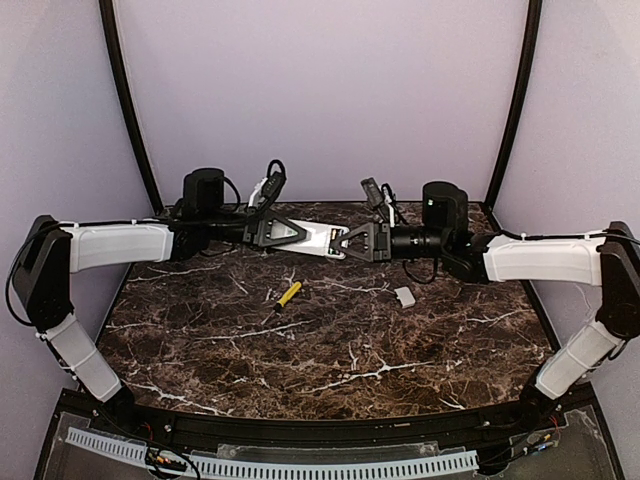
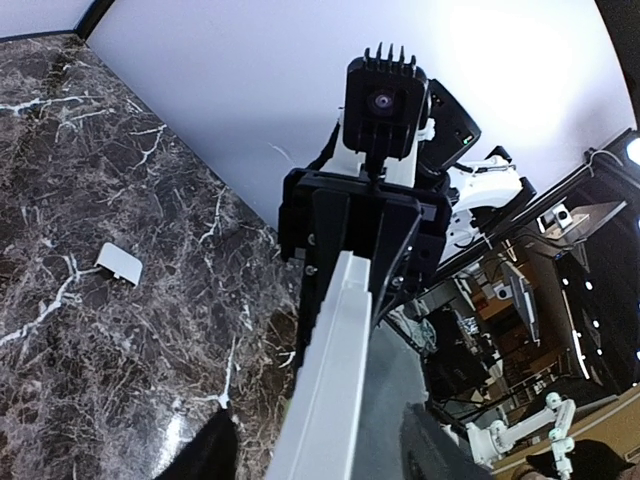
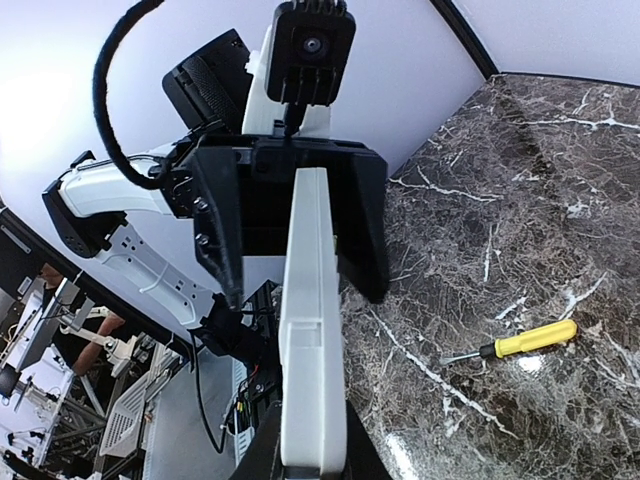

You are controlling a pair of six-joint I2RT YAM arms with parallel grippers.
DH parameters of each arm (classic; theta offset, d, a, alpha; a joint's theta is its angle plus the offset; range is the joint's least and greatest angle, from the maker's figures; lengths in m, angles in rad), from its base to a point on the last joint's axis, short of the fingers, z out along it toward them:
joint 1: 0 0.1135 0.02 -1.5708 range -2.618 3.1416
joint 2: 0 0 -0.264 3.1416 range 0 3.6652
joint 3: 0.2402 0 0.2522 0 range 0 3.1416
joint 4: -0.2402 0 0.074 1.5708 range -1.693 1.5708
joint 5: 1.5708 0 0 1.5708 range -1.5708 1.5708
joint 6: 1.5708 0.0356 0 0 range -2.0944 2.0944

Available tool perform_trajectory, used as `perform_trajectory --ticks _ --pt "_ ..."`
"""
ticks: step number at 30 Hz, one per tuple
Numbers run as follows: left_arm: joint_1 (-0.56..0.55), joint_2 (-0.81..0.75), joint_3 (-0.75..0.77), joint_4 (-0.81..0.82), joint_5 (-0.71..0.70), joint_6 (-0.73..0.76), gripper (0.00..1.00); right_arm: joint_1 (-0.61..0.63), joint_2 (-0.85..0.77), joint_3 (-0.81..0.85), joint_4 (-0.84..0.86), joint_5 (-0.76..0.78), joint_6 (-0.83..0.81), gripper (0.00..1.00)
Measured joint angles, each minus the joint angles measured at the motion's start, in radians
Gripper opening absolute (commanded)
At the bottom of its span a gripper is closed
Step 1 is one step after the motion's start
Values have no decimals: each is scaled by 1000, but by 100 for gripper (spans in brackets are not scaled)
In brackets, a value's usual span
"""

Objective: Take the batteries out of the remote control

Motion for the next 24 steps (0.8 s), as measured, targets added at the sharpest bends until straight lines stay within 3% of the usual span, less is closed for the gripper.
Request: perform_trajectory --ticks 5,8,15,24 --pt "-1 -11 6 -119 -33 77 92 0 -10 -1 -32 8 -15 0" --pt "-1 -38 14 -204 -72 150 98 0 -33 -2 -78 16 -32 0" --pt "-5 -151 32 -384 -227 363 98 -9 -105 -9 -169 1 -51 0" --pt "-117 -391 -124 -406 -505 732 95 -85 -108 -9 -285 -167 -27 0"
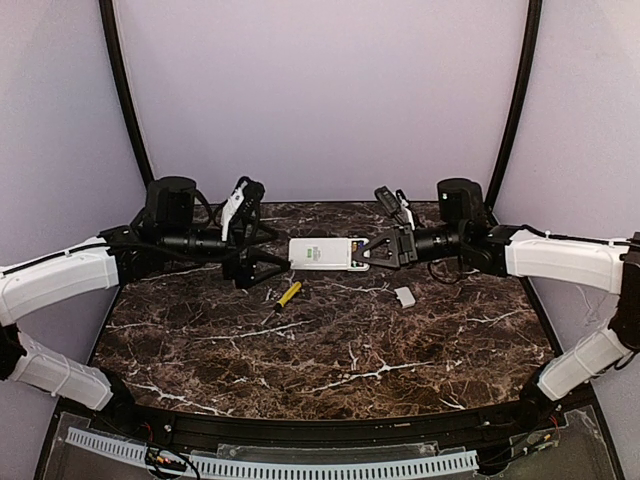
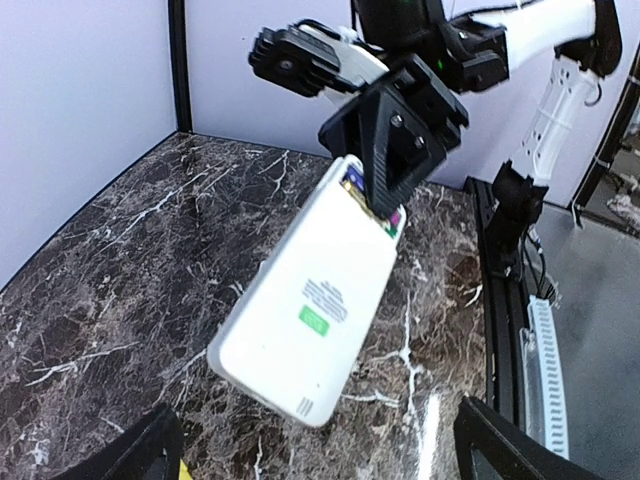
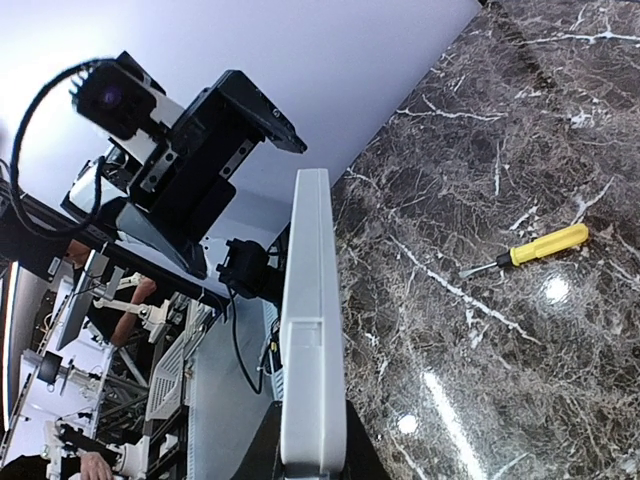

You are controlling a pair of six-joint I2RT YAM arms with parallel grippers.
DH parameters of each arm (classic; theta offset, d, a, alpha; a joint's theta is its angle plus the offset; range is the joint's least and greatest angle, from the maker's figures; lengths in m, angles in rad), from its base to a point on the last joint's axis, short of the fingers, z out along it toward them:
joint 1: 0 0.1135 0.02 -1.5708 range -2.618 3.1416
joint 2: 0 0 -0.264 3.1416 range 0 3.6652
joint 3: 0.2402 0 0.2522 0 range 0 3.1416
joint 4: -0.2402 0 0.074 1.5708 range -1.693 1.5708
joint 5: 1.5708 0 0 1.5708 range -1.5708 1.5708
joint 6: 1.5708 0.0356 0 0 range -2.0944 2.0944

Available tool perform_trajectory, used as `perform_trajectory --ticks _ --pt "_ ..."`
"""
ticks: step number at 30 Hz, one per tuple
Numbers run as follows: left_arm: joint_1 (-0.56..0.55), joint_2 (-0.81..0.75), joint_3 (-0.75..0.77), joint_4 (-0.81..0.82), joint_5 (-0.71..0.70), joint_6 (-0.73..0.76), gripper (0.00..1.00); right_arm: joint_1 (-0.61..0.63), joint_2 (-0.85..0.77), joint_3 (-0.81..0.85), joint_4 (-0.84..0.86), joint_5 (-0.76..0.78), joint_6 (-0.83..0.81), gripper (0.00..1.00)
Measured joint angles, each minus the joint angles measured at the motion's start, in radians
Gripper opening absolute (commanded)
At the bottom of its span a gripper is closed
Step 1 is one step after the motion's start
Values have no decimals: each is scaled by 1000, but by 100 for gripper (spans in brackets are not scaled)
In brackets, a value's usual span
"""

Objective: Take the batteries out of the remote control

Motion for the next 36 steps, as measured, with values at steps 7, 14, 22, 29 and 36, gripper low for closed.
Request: perform_trajectory --ticks 7,14,22,29,36 --pt "-21 -89 -134 34 -46 221 98 -27 56 3 -37 -134 24 0" --pt "-56 -98 -134 41 -66 403 99 -27 136 4 -16 -229 77 0" --pt "-99 -33 -87 -6 -122 472 98 -14 195 47 47 -270 130 0" --pt "-101 5 -79 -30 -124 475 98 11 238 82 56 -274 146 0" --pt "-101 46 -78 -41 -134 472 93 39 280 109 80 -275 175 0"
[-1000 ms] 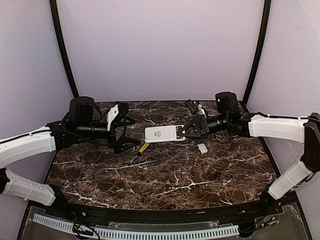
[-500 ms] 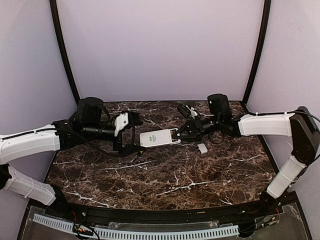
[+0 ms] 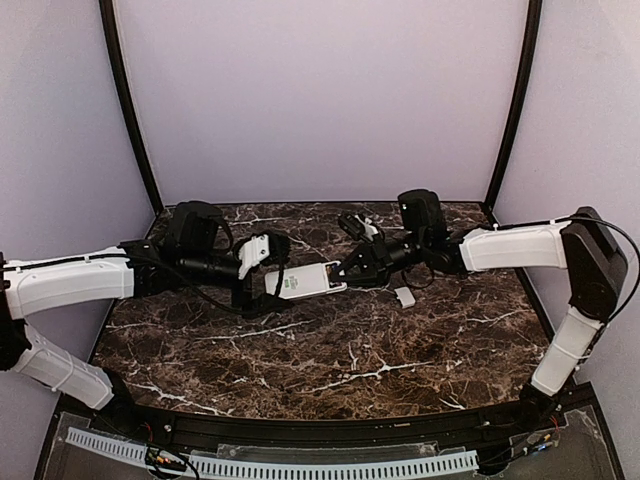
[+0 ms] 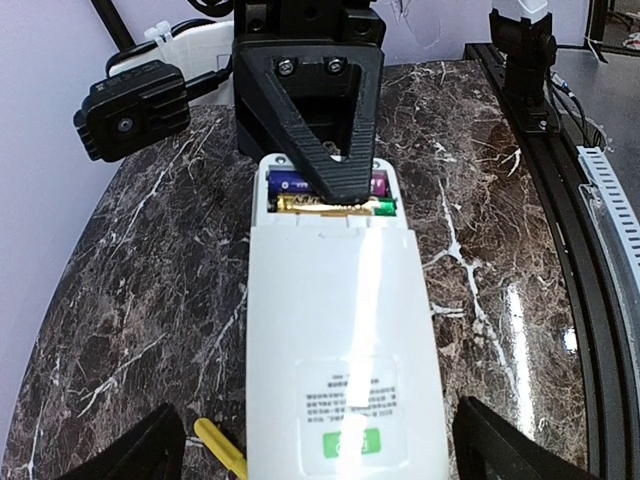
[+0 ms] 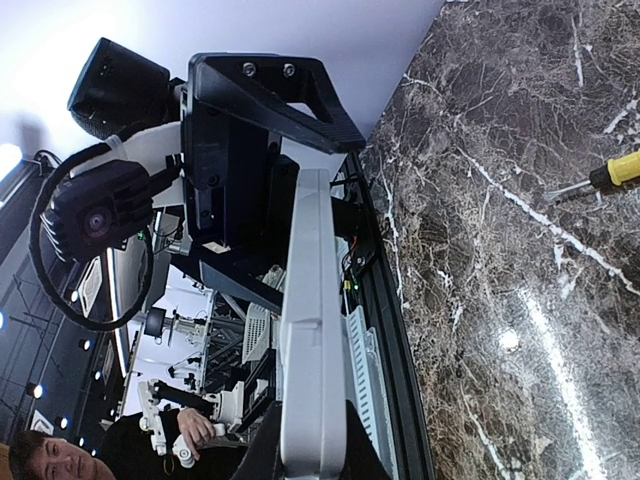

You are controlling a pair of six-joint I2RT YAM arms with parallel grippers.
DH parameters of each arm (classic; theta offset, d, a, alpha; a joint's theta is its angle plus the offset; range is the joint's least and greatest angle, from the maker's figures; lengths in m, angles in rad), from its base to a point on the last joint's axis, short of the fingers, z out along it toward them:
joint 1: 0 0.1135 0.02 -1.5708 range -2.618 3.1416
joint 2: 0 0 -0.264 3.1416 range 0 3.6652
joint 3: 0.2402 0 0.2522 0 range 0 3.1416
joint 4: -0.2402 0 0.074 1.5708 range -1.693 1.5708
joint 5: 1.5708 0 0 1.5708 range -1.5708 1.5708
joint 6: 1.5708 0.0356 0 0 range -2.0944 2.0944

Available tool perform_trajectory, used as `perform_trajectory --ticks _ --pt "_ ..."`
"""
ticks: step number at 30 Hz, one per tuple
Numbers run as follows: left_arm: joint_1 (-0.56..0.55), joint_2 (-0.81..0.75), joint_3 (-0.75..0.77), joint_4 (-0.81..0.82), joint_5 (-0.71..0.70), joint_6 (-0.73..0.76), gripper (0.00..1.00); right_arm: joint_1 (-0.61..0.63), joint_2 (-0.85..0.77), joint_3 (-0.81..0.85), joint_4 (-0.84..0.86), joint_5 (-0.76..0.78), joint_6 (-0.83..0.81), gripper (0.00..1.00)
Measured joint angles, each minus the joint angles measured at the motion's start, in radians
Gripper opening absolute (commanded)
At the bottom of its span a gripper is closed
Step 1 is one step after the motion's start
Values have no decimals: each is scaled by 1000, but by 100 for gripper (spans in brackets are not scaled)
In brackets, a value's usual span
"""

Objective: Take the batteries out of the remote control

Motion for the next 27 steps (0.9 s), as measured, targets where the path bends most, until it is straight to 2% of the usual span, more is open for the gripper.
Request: perform_trajectory --ticks 6,11,18,27 --pt "0 27 0 -3 -11 -1 88 16 35 6 58 -2 45 0" --pt "0 33 0 -3 -16 -1 89 27 48 8 73 3 55 0" --pt "0 32 -1 -12 -31 0 97 27 89 55 -90 122 -55 0" --pt "0 22 -10 -25 -53 -12 90 27 187 58 -237 227 -142 0"
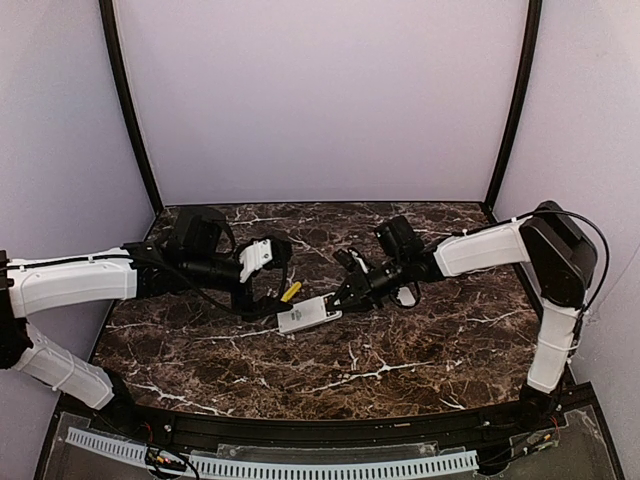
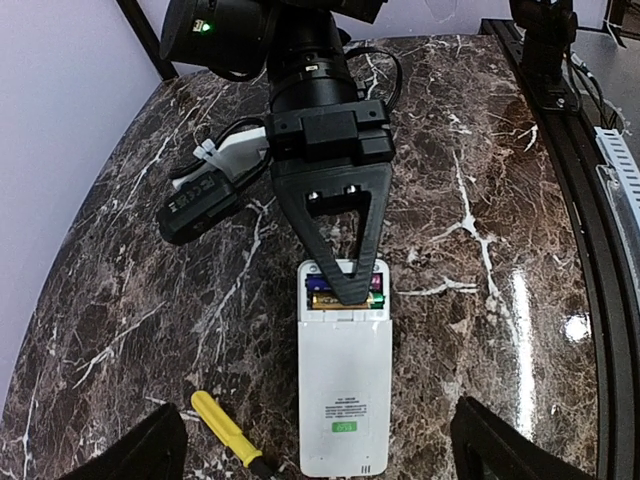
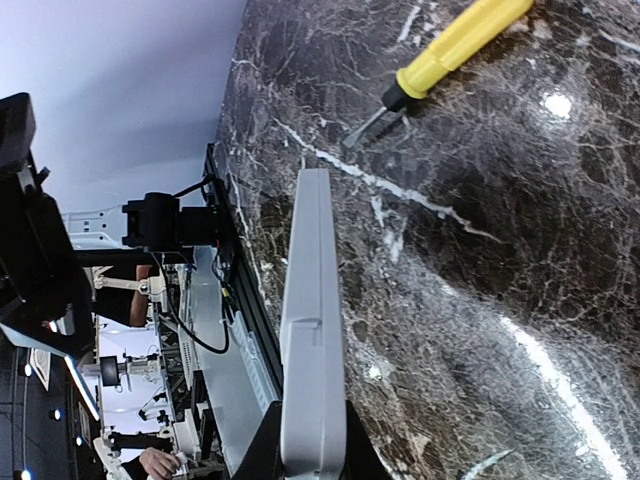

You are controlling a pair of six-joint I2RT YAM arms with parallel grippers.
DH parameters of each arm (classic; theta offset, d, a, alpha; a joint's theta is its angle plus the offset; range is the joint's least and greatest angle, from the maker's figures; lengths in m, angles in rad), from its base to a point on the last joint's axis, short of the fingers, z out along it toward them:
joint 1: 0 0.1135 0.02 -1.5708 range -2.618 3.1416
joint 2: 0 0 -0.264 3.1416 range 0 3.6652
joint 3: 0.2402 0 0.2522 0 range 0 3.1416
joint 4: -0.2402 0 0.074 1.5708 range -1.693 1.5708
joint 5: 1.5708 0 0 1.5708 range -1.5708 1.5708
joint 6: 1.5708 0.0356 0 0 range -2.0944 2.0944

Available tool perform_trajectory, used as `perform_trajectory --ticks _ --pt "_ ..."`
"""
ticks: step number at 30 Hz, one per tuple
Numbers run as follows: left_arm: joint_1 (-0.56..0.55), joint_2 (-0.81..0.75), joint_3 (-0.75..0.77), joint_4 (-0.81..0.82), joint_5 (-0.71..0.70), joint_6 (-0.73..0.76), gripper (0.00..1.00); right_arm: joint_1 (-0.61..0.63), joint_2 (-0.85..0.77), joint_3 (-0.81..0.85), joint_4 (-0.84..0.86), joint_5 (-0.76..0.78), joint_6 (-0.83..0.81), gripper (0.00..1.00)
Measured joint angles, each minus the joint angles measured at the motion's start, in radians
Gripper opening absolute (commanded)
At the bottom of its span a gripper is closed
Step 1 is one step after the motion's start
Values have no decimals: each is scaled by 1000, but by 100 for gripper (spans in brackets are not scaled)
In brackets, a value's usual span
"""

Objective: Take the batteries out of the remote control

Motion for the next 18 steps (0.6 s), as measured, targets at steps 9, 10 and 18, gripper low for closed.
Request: perform_trajectory --ticks 9,10,18 --pt "0 41 0 -1 -72 -39 87 0 68 39 -129 55 -101 0" --pt "0 48 0 -1 -77 -40 87 -1 71 42 -135 55 -109 1" --pt "0 80 0 -2 -95 -48 87 -13 78 59 -223 116 -160 43"
